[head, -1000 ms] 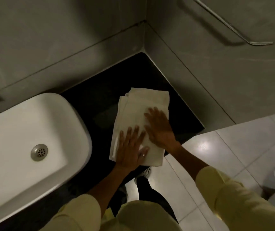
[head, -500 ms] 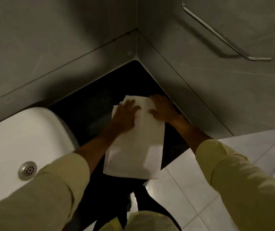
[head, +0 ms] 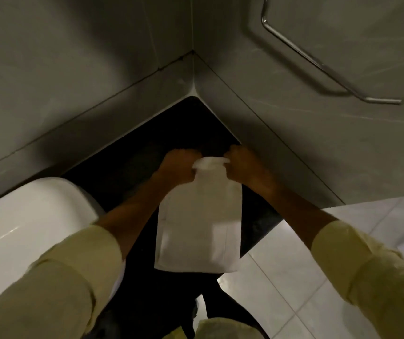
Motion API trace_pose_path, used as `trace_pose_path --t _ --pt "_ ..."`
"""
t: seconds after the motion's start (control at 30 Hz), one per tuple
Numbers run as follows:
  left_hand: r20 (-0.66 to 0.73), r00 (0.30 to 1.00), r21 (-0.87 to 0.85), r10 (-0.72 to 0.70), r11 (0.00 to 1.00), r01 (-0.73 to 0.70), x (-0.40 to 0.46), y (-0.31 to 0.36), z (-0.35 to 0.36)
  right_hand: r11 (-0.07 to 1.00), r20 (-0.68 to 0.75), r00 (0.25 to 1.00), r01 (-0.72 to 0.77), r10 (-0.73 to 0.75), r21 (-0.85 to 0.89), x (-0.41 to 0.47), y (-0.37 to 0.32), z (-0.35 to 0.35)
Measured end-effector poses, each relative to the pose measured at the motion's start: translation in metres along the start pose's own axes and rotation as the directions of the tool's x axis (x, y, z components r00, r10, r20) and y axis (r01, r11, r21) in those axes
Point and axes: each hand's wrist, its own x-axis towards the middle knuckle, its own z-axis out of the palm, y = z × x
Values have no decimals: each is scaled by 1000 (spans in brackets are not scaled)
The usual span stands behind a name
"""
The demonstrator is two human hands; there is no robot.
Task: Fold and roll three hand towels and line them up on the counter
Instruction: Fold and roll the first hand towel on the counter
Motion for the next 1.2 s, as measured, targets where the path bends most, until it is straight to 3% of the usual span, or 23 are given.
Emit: trace_pose_path --t 0.07,0.23,0.37,0.43,0.67,0.73,0.83,0.97,1.1,1.2 --pt "-107 994 -5 26 1000 -26 -27 4 20 982 -135 987 68 -92 -175 -37 -15 14" --pt "-97 983 55 154 987 -150 -74 -3 61 995 43 995 -90 88 35 -89 -35 34" --pt "-20 1000 39 2 999 -1 -40 -1 35 984 46 990 -139 134 115 -54 -24 19" --pt "14 1000 52 -9 999 8 -15 -2 14 969 46 982 -189 184 162 -32 -18 6" --pt "230 973 -202 20 979 27 14 -17 -6 980 398 916 -123 52 155 5 -7 1" --pt "182 983 -219 19 976 22 10 -17 -7 971 358 933 -128 49 200 -1 -9 2" --pt "35 999 -126 -9 992 13 -11 -6 7 961 141 989 -78 41 267 -28 -17 10" --pt "-243 966 36 87 996 -80 -71 6 60 1000 -174 985 -18 13 -25 -78 -41 43" --pt "-183 978 142 97 987 -72 -107 18 98 998 -155 986 -58 55 -15 -126 -52 76" --pt "-148 988 38 38 999 -33 -107 28 81 994 -72 993 -94 98 60 -133 -56 63"
